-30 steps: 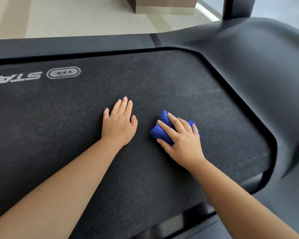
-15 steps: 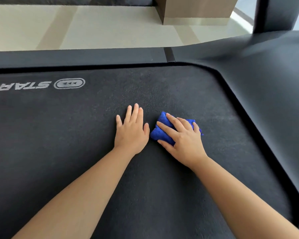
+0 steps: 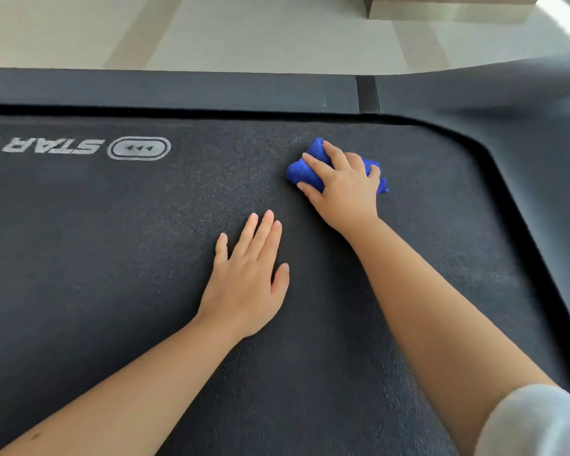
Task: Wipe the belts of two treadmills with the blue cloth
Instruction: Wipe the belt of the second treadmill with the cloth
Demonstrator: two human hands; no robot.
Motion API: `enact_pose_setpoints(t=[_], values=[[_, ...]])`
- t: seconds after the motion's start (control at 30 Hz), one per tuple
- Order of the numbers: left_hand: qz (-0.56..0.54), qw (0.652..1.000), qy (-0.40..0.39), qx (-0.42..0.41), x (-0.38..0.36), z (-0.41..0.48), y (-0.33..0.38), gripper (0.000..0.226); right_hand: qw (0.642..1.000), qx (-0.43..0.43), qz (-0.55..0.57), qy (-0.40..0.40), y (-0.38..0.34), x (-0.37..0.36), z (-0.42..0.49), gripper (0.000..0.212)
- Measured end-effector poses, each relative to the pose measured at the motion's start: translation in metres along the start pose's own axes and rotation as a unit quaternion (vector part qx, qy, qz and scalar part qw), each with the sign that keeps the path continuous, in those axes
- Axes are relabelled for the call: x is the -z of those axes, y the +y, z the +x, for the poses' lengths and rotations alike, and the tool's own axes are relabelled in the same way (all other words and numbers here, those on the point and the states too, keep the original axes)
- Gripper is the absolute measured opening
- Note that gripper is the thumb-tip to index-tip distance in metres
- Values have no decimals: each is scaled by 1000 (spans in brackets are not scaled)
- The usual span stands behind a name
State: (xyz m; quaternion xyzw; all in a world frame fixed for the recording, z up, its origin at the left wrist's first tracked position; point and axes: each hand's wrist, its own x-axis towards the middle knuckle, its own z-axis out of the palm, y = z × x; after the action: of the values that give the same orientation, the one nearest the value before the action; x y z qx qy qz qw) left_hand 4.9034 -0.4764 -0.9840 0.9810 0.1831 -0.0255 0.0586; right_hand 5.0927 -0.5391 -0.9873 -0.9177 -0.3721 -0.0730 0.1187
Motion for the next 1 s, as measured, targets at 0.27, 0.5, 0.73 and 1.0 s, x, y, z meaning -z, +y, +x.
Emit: enact_pose_setpoints(t=[0.27,0.5,0.73,1.0], values=[[-7,1000,-10,13,3,-1,0,79,1000,6,2,-20,-1,-5,39,49],[-5,1000,-12,15,2,-1,1,80,996,51,49,45,17,13,-62,46],[-7,1000,11,6,-1,0,0,75,1000,-1,27,6,40,16,-37,48],[-10,999,38,-4,-4,-1,-3,66,993,-115,-11,-38,64,10,39,49]])
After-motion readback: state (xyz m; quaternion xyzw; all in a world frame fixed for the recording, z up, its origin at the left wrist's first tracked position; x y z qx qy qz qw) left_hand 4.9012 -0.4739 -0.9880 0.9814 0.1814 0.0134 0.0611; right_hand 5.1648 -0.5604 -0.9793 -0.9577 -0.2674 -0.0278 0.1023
